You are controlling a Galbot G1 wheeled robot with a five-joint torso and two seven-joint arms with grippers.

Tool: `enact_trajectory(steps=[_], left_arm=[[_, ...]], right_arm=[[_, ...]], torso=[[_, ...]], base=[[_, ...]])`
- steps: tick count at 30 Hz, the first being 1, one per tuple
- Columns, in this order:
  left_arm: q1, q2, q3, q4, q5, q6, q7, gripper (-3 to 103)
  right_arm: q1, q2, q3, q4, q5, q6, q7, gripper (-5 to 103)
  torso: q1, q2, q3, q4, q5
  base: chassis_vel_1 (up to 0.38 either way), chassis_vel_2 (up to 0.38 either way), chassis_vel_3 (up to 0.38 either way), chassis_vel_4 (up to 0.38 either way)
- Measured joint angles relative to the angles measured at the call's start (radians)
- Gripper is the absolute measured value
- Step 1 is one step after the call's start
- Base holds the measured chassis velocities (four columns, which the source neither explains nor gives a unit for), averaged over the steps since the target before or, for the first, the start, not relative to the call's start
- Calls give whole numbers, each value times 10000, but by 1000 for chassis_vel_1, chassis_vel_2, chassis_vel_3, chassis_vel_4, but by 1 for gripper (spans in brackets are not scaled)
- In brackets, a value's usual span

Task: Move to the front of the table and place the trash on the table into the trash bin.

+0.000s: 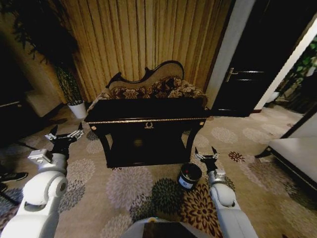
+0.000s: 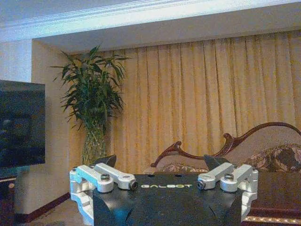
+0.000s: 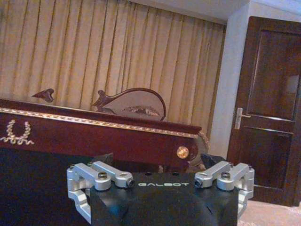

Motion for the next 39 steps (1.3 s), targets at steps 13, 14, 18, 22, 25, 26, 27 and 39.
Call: enact_trajectory(steps=[13, 14, 18, 22, 25, 26, 27, 39], left_arm=[[86, -100, 14, -159, 229, 25, -10, 100], [97, -106, 14, -170, 243, 25, -10, 100], [76, -109, 16, -178, 251, 25, -12, 100], [68, -108, 23, -194, 251, 28, -12, 100], [68, -113, 27, -196, 256, 29, -13, 100], [70, -117, 33, -191, 258, 29, -13, 100], [70, -117, 33, -191, 258, 29, -13, 100], [106, -186, 57, -157, 319, 19, -13, 100]], right_arm=[[91, -170, 87, -184, 369, -59, 0, 100], [83, -172, 96, -191, 389, -60, 0, 100], [80, -171, 112, -201, 423, -60, 0, 100], [80, -173, 150, -210, 453, -60, 0, 100], [61, -191, 197, -219, 499, -60, 0, 100], [47, -192, 212, -225, 505, -59, 0, 100], [47, -192, 212, -225, 505, -59, 0, 100], [-17, -153, 253, -272, 500, 122, 0, 100]], torso=[[7, -3, 1, -2, 1], [6, -3, 1, 0, 0], [6, -2, 1, 0, 0], [5, -2, 1, -1, 1], [6, -3, 1, 1, 0], [6, -3, 2, -1, 0], [6, -3, 2, -1, 0], [4, -2, 1, -1, 4]], base=[[229, -220, -224, 225], [244, -265, -239, 272], [252, -261, -238, 257], [239, -244, -241, 237], [220, -233, -225, 232], [228, -237, -229, 208], [228, -237, -229, 208], [230, -209, -211, 224]])
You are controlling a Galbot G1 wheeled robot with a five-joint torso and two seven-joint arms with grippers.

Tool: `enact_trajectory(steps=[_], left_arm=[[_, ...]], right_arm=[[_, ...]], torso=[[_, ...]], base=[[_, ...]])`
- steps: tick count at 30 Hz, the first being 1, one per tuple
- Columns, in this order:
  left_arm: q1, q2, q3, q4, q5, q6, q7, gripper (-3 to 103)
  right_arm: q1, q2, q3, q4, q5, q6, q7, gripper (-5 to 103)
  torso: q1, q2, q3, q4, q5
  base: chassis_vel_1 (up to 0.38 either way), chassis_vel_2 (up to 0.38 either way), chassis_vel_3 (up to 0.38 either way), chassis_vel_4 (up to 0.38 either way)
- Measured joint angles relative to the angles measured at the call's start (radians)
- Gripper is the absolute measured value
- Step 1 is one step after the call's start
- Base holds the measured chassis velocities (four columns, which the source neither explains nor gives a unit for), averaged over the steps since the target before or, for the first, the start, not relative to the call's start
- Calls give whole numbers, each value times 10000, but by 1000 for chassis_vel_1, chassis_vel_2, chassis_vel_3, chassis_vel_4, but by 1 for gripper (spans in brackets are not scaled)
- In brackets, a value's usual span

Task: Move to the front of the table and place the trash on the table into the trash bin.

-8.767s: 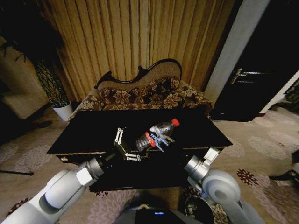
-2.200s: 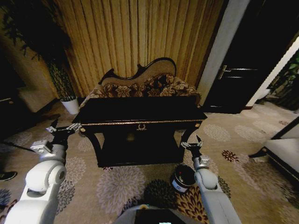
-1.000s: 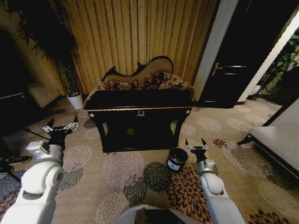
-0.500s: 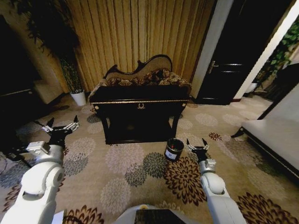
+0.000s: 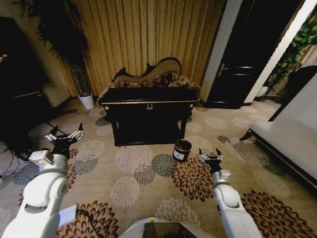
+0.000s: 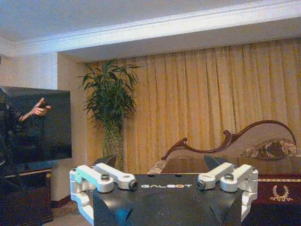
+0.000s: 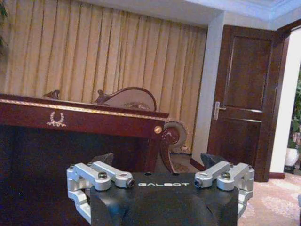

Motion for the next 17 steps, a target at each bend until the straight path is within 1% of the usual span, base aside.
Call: enact_trajectory(steps=[5, 8, 10, 11, 12, 13, 14, 15, 16, 17], left_arm=[[0, -69, 66, 16, 46, -32, -15, 100], [10, -128, 124, 54, 54, -107, -36, 100], [30, -208, 233, 158, 57, -307, -44, 100], [30, -208, 233, 158, 57, -307, -44, 100], [30, -275, 327, 279, 59, -567, -46, 100], [30, -275, 327, 279, 59, -567, -46, 100], [28, -340, 445, 474, 68, -959, -45, 100], [21, -385, 555, 687, 84, -1322, -42, 100], [18, -413, 651, 940, 96, -1680, -40, 100], [18, -413, 651, 940, 96, -1680, -40, 100]], right_arm=[[37, 67, -27, -26, -6, 49, 0, 100], [41, 88, -38, -27, -2, 54, 0, 100], [37, 87, -48, 49, 69, 54, 0, 100], [37, 87, -48, 49, 69, 54, 0, 100], [27, 74, -66, 174, 166, 40, 0, 100], [27, 74, -66, 174, 166, 40, 0, 100], [16, 51, -97, 377, 384, -46, 1, 100], [9, 28, -138, 613, 673, -282, 1, 100], [-9, 4, -191, 904, 1028, -620, 1, 100], [-9, 4, -191, 904, 1028, -620, 1, 100]], torso=[[-8, 6, -5, 2, -7], [-8, 5, -3, 0, -3], [4, -3, 3, 1, -3], [4, -3, 3, 1, -3], [10, -7, 5, -1, -1], [10, -7, 5, -1, -1], [11, -8, 5, -2, -2], [10, -8, 4, 2, -2], [10, -7, 4, 0, -2], [10, -7, 4, 0, -2]], base=[[122, -137, -105, 121], [10, -11, -18, 0], [0, 0, 0, 0], [0, 0, 0, 0], [-53, 32, 43, -41], [-53, 32, 43, -41], [-53, 39, 46, -41], [0, 0, 0, 0], [0, 0, 0, 0], [0, 0, 0, 0]])
